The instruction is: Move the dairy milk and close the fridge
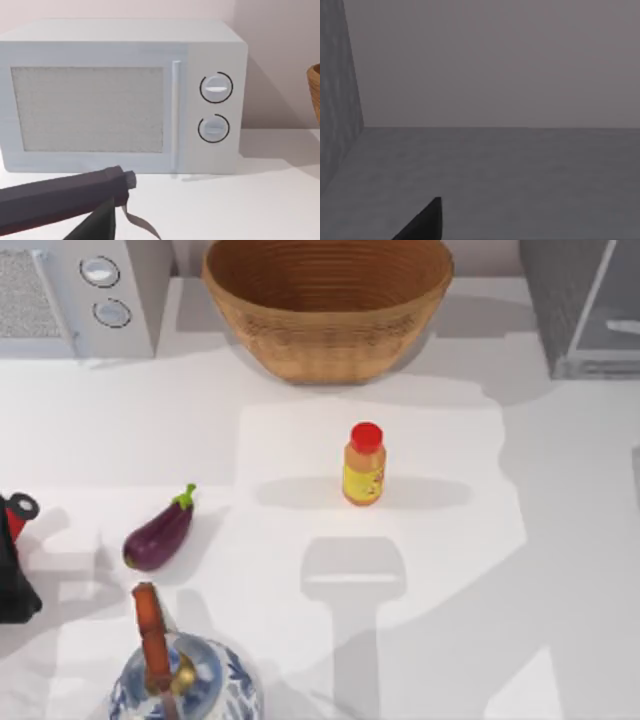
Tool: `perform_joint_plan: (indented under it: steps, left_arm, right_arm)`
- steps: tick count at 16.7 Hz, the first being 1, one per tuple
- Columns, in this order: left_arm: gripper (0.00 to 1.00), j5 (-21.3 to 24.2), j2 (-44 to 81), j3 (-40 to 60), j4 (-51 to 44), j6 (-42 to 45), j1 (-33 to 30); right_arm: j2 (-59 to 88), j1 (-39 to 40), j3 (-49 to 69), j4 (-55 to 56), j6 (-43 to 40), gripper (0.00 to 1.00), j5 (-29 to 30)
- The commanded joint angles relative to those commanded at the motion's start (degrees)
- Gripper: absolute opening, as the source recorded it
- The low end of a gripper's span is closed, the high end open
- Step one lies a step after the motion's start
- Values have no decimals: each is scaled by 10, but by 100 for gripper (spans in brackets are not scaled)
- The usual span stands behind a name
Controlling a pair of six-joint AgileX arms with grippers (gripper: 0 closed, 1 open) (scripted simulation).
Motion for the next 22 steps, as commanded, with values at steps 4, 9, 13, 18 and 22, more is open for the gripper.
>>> perform_joint_plan:
  steps: [4,9,13,18,22]
  left_arm:
    - [100,0,0,0,0,0,0]
    - [100,0,0,0,0,0,0]
    - [100,0,0,0,0,0,0]
    - [100,0,0,0,0,0,0]
    - [100,0,0,0,0,0,0]
  right_arm:
    - [-35,4,-13,-8,-1,100,1]
    - [-212,21,-91,-63,-6,100,13]
    - [-453,40,-202,-144,-11,100,29]
    - [-814,68,-386,-283,-11,100,54]
    - [-1067,89,-539,-401,-7,100,75]
